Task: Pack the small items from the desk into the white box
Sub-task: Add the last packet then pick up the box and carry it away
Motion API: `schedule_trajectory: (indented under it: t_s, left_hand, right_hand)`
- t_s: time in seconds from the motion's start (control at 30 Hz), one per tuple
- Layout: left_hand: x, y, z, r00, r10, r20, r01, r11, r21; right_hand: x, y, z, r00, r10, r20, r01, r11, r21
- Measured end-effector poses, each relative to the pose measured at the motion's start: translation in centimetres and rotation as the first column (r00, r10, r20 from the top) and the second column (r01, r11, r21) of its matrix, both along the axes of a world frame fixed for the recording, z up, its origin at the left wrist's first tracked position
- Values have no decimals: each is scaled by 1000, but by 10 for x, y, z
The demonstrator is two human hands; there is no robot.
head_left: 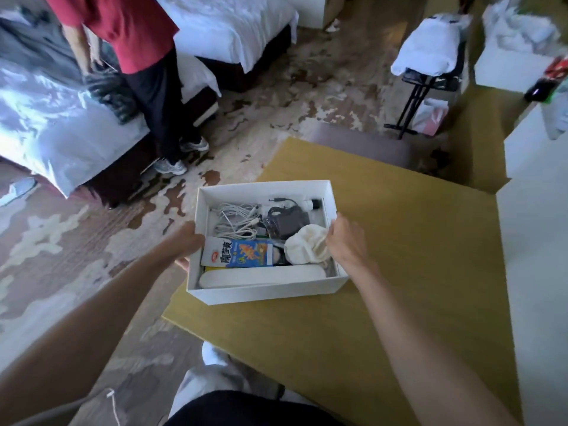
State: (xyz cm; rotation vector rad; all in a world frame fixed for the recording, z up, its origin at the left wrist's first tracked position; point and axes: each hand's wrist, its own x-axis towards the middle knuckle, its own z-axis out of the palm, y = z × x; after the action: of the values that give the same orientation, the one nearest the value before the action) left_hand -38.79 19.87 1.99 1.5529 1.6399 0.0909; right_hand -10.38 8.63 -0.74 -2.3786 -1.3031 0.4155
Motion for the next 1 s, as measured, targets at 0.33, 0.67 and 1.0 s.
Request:
schedule_trajectory:
  t_s: [0.33,0.67,1.0]
  left_hand:
    - [-145,9,0,963,268,35,-270,962,42]
    - [-327,63,-43,853,502,139,-511,859,29]
    - [-520,128,-56,782,613,107,-616,788,-15]
  right_hand:
    - [-120,106,-3,963,265,-39,-262,963,64]
    - [-299,241,-18,865,493,89,-496,868,20]
    - [-507,366,-40,767,634,97,-637,771,-7]
